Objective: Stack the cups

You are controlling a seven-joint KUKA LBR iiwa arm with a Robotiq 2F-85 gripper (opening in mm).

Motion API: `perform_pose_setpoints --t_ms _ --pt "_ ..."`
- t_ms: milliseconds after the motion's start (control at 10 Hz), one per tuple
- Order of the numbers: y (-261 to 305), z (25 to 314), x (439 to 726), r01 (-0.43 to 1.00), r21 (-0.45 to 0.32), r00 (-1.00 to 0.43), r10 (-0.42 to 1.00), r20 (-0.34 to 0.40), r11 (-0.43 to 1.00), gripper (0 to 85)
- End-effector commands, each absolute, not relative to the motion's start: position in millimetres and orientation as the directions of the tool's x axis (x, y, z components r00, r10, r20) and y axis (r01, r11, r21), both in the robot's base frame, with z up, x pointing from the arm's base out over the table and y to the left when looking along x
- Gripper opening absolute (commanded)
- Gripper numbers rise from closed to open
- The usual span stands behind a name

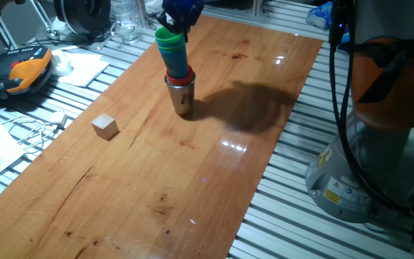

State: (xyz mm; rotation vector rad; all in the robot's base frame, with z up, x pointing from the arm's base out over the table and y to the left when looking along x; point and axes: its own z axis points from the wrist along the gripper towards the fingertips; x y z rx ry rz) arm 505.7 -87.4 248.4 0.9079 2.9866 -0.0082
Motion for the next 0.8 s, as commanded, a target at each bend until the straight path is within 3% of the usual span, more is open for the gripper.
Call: perform_pose_setpoints --t_ms 0,400,500,700 --pt "-87 245 505 0.556 0.005 -0.831 0.556 -0.023 0.831 0.0" --pt "-91 232 504 0.550 0.033 -0.833 0.551 -0.056 0.834 0.0" --pt "-91 231 504 0.562 0.037 -0.825 0.563 -0.044 0.826 17.0" --pt "-90 231 505 0.574 0.020 -0.818 0.574 -0.022 0.819 17.0"
